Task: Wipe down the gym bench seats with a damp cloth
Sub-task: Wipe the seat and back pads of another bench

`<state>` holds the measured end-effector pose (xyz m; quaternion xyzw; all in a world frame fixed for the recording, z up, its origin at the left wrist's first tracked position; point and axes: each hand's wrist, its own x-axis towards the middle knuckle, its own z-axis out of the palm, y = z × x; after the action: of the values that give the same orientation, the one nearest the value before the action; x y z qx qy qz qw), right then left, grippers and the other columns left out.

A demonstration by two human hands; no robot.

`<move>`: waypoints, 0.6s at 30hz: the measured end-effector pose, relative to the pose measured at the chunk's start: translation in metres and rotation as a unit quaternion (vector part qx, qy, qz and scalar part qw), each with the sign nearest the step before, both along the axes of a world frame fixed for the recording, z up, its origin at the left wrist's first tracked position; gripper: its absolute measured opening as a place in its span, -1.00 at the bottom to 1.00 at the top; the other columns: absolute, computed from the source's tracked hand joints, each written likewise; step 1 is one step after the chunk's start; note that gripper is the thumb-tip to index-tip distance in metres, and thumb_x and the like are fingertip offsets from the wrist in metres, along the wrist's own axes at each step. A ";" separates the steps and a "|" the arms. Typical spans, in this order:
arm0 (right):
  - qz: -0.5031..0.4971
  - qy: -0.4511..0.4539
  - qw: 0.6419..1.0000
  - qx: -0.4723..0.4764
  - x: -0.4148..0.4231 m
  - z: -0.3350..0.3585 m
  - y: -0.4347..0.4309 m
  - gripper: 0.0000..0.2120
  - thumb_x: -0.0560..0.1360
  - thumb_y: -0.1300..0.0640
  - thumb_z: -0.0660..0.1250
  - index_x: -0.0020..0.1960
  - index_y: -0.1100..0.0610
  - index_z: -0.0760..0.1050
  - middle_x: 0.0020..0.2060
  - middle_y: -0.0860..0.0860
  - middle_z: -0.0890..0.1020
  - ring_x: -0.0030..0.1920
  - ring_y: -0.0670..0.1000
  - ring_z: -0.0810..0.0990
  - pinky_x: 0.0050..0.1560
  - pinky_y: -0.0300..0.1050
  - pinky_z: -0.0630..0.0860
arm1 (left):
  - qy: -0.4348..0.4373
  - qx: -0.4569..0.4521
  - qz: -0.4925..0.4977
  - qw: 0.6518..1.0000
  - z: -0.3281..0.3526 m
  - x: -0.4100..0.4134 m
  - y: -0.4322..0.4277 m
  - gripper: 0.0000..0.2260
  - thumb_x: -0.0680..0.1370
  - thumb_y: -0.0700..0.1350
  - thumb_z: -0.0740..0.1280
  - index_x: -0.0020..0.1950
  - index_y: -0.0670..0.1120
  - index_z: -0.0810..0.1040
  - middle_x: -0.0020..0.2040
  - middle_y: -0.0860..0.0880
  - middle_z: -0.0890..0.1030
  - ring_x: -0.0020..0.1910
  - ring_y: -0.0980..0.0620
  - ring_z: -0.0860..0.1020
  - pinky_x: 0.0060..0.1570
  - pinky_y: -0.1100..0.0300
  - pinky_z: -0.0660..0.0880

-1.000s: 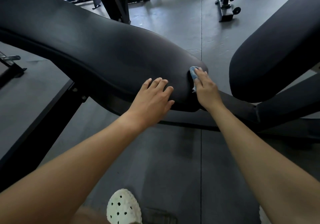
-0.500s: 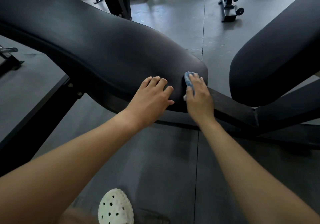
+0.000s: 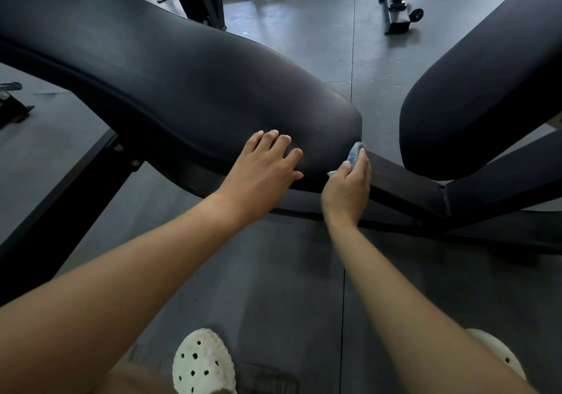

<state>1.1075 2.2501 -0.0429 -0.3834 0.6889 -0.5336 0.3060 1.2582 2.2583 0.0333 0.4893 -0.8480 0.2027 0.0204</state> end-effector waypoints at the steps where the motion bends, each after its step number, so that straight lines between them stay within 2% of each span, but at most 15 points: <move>1: 0.021 0.017 1.000 0.006 -0.007 0.001 -0.010 -0.51 0.73 0.07 0.02 0.64 0.07 0.13 0.61 0.06 0.20 0.59 0.03 0.19 0.51 -0.11 0.18 | 0.002 0.001 0.002 1.000 0.000 0.000 0.000 -0.65 0.67 0.09 0.25 0.35 -0.10 0.51 0.41 -0.20 0.49 0.46 -0.25 0.39 0.48 -0.17 0.29; 4: 0.112 0.062 0.991 0.034 -0.038 0.003 -0.046 -0.51 0.73 0.08 0.02 0.65 0.08 0.11 0.63 0.07 0.15 0.62 0.04 0.11 0.55 -0.09 0.07 | 0.007 0.002 0.001 1.000 -0.002 0.000 -0.001 -0.65 0.67 0.08 0.26 0.35 -0.10 0.53 0.40 -0.20 0.50 0.45 -0.26 0.40 0.48 -0.18 0.29; 7: 0.181 0.048 0.981 0.058 -0.058 0.005 -0.063 -0.49 0.74 0.05 0.02 0.66 0.05 0.06 0.63 0.05 0.14 0.62 0.05 0.11 0.60 -0.01 0.08 | 0.006 0.002 0.000 1.000 -0.003 0.001 -0.002 -0.65 0.68 0.08 0.26 0.36 -0.11 0.52 0.40 -0.21 0.49 0.46 -0.27 0.39 0.49 -0.19 0.28; 9: 0.168 0.036 0.984 0.049 -0.054 0.002 -0.058 -0.48 0.73 0.05 0.03 0.66 0.05 0.06 0.62 0.06 0.17 0.61 0.07 0.15 0.60 0.05 0.11 | 0.005 0.002 0.000 1.000 -0.003 0.001 -0.001 -0.66 0.68 0.07 0.25 0.35 -0.11 0.51 0.41 -0.21 0.49 0.46 -0.27 0.39 0.49 -0.19 0.28; 12: 0.077 0.059 0.995 0.017 -0.027 -0.005 -0.028 -0.49 0.71 0.04 0.02 0.65 0.07 0.12 0.61 0.10 0.21 0.59 0.10 0.20 0.56 0.05 0.20 | 0.004 0.003 0.003 1.000 -0.002 0.000 0.000 -0.66 0.67 0.06 0.24 0.35 -0.12 0.52 0.40 -0.22 0.49 0.45 -0.28 0.39 0.48 -0.19 0.28; 15: 0.030 0.161 0.986 -0.040 0.005 -0.011 0.012 -0.51 0.72 0.04 -0.01 0.62 0.12 0.18 0.61 0.18 0.18 0.60 0.17 0.16 0.56 0.10 0.20 | 0.003 0.007 0.004 1.000 -0.001 -0.001 0.000 -0.65 0.67 0.06 0.24 0.34 -0.12 0.51 0.40 -0.22 0.49 0.46 -0.28 0.39 0.48 -0.19 0.28; 18: 0.075 0.350 0.929 -0.094 0.021 -0.021 0.031 -0.51 0.73 0.09 -0.05 0.62 0.23 0.12 0.60 0.23 0.16 0.63 0.21 0.05 0.62 0.13 0.05 | -0.001 0.017 0.008 1.000 0.001 -0.001 0.001 -0.64 0.68 0.07 0.23 0.36 -0.12 0.50 0.42 -0.21 0.47 0.48 -0.27 0.37 0.50 -0.19 0.26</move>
<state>1.1284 2.2815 -0.0635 -0.6236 0.6680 -0.4033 0.0473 1.2567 2.2595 0.0340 0.4962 -0.8473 0.1892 0.0098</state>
